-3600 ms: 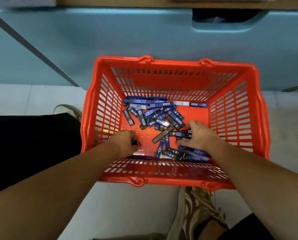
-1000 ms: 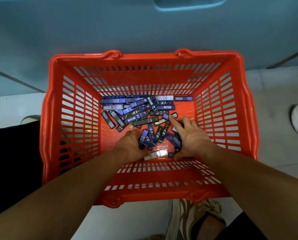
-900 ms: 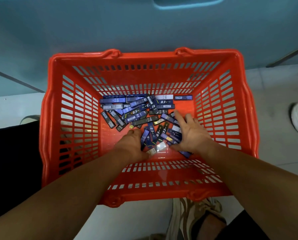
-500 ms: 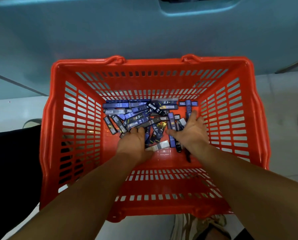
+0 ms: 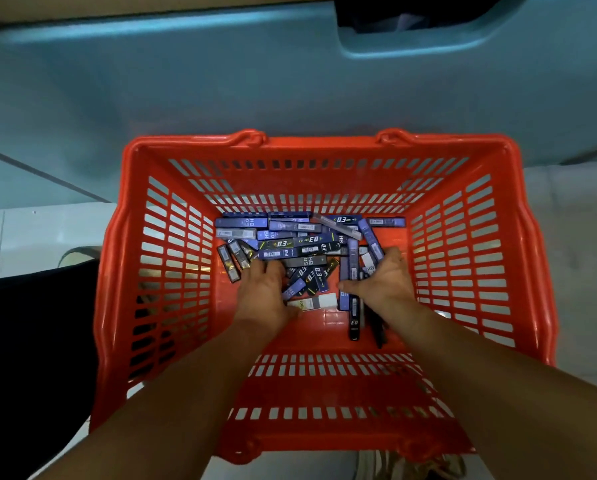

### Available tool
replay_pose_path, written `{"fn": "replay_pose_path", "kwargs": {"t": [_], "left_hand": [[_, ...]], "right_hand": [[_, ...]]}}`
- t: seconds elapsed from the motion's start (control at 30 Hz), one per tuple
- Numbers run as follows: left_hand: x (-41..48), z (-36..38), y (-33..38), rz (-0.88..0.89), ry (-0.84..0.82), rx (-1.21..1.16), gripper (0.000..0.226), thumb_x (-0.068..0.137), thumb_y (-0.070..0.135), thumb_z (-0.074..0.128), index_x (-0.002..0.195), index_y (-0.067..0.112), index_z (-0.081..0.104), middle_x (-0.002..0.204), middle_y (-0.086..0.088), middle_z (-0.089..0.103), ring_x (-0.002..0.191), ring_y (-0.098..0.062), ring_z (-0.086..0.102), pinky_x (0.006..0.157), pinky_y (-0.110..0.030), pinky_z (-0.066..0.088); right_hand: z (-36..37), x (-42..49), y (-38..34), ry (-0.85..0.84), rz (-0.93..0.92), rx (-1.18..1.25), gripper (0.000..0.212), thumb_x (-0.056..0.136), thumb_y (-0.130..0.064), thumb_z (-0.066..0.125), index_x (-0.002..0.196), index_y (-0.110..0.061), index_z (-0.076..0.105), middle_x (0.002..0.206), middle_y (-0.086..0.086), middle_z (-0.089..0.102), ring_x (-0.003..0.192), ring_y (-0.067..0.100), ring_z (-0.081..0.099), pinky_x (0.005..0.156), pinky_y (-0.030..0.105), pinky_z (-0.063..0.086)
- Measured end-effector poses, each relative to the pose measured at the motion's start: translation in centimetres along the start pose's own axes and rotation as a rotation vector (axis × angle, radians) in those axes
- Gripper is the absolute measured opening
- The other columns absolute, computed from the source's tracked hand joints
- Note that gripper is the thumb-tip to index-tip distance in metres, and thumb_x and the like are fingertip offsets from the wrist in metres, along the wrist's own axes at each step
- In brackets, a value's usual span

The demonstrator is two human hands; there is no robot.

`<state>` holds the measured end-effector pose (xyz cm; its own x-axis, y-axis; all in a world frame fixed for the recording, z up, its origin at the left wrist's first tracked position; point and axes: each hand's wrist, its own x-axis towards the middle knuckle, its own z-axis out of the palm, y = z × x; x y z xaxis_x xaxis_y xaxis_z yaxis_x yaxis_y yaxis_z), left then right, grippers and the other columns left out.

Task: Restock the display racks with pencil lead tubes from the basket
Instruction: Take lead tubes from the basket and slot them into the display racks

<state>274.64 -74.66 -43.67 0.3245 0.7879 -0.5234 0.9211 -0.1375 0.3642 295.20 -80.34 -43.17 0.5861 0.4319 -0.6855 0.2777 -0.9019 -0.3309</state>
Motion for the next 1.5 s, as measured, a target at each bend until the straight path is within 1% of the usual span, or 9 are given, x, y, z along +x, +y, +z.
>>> {"fn": "replay_pose_path", "kwargs": {"t": [0.2,0.37,0.5,0.63,0.93,1.07,1.27,1.4,1.5], "left_hand": [[0.3,-0.2,0.3,0.07,-0.023,-0.099,0.065,0.074,0.012,0.088,0.129,0.023,0.054,0.128,0.0,0.057,0.115,-0.021,0.061,0.101,-0.04,0.054],[0.6,-0.4,0.0,0.129,-0.077,-0.023,0.041,0.081,0.01,0.082,0.116,0.018,0.062,0.113,-0.001,0.063,0.1,-0.021,0.064,0.089,-0.036,0.056],[1.1,-0.5,0.0,0.241,-0.139,0.1,0.036,0.089,0.016,0.077,0.122,0.019,0.064,0.119,-0.003,0.061,0.109,-0.023,0.059,0.092,-0.037,0.054],[1.1,-0.4,0.0,0.339,-0.18,0.221,0.059,0.094,0.021,0.072,0.149,0.024,0.05,0.141,-0.003,0.047,0.127,-0.027,0.051,0.105,-0.039,0.05],[0.8,-0.5,0.7,0.29,-0.204,0.344,0.058,0.096,0.009,0.064,0.148,0.015,0.041,0.147,-0.01,0.049,0.135,-0.027,0.044,0.11,-0.035,0.042],[-0.4,-1.6,-0.1,0.232,-0.266,0.261,0.058,0.1,0.019,0.063,0.153,0.015,0.039,0.152,-0.01,0.045,0.137,-0.026,0.045,0.114,-0.034,0.038],[-1.1,-4.1,-0.3,0.025,-0.342,-0.19,0.021,0.105,0.018,0.054,0.125,0.017,0.054,0.106,-0.001,0.061,0.087,-0.012,0.062,0.064,-0.022,0.047],[-1.3,-5.9,0.6,-0.045,-0.312,-0.499,0.017,0.105,0.02,0.055,0.122,0.018,0.054,0.099,-0.003,0.068,0.082,-0.015,0.065,0.064,-0.027,0.05],[-1.6,-7.6,2.4,-0.124,-0.217,-0.763,0.011,0.106,0.028,0.055,0.107,0.019,0.058,0.075,-0.002,0.06,0.057,-0.014,0.053,0.046,-0.025,0.044]], "right_hand": [[0.0,-0.2,-0.8,-0.025,0.054,0.159,0.078,0.072,-0.022,0.094,0.132,-0.017,0.044,0.107,-0.003,0.059,0.087,0.015,0.06,0.065,0.024,0.049],[-0.4,0.4,-1.1,-0.067,0.097,0.311,0.048,0.076,-0.009,0.089,0.114,-0.016,0.061,0.103,0.002,0.07,0.081,0.016,0.065,0.056,0.026,0.047],[-0.5,0.3,-0.9,-0.104,0.048,0.333,0.024,0.088,-0.009,0.078,0.103,-0.02,0.064,0.094,0.003,0.071,0.08,0.018,0.068,0.062,0.033,0.057],[-0.7,0.2,-0.5,-0.138,0.028,0.395,0.024,0.094,-0.012,0.071,0.109,-0.023,0.057,0.102,0.004,0.071,0.093,0.023,0.07,0.083,0.045,0.061],[-4.4,-0.3,-0.6,-0.187,0.046,0.468,0.024,0.104,-0.021,0.059,0.126,-0.015,0.05,0.092,0.009,0.067,0.062,0.019,0.067,0.061,0.035,0.061],[-4.1,-1.4,-0.8,-0.203,-0.026,0.319,0.028,0.105,-0.031,0.058,0.124,-0.01,0.052,0.067,0.008,0.058,0.053,0.021,0.055,0.065,0.035,0.056],[-4.1,-3.4,-1.9,-0.339,-0.12,0.337,0.036,0.102,-0.051,0.056,0.102,-0.015,0.059,0.065,0.002,0.044,0.045,0.016,0.037,0.045,0.028,0.032],[-4.8,-5.1,-3.0,-0.411,-0.095,0.374,0.043,0.098,-0.057,0.06,0.108,-0.015,0.062,0.062,-0.002,0.05,0.043,0.011,0.036,0.043,0.024,0.029],[-5.9,-6.5,-4.2,-0.519,-0.095,0.422,0.052,0.096,-0.061,0.059,0.111,-0.011,0.059,0.059,-0.002,0.049,0.045,0.012,0.032,0.044,0.023,0.026]]}}
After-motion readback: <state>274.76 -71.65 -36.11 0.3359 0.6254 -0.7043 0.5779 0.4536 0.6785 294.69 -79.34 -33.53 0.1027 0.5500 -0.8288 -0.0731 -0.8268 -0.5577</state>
